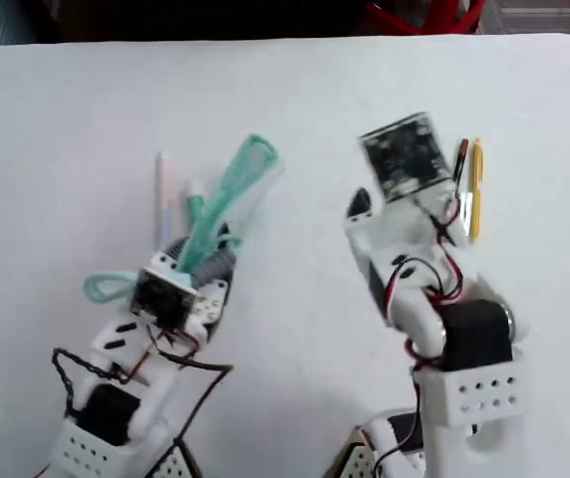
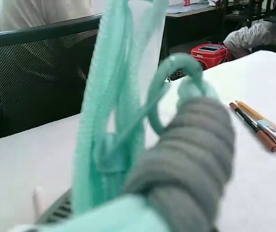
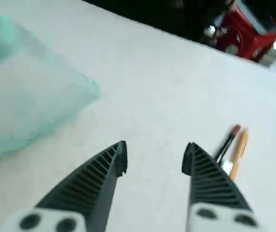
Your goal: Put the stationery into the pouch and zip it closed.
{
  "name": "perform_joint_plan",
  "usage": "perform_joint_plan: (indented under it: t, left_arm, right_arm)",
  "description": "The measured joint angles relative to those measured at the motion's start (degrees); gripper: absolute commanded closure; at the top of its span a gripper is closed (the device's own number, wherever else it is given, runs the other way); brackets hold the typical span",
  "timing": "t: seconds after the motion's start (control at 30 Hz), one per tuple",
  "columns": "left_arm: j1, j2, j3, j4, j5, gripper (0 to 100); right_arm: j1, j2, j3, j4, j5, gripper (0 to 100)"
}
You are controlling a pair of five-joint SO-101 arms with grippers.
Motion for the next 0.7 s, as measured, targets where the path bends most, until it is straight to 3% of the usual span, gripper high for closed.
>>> perform_joint_plan:
  t: [0.17,0.3,0.4,0.7]
  left_arm:
    - [3.43,0.00,-7.82,10.81,1.23,98]
    - [9.49,0.00,-9.05,15.82,1.49,98]
    - [10.20,0.00,-9.14,16.79,0.97,98]
    - [10.73,0.09,-11.60,20.31,2.02,98]
  right_arm:
    - [7.30,0.00,8.70,-4.92,-5.01,84.0]
    - [9.05,0.00,16.44,-12.31,-5.45,99.0]
    - [8.88,0.00,23.12,-20.48,-5.63,93.9]
    - [5.89,0.09,38.59,-52.92,-5.63,98.0]
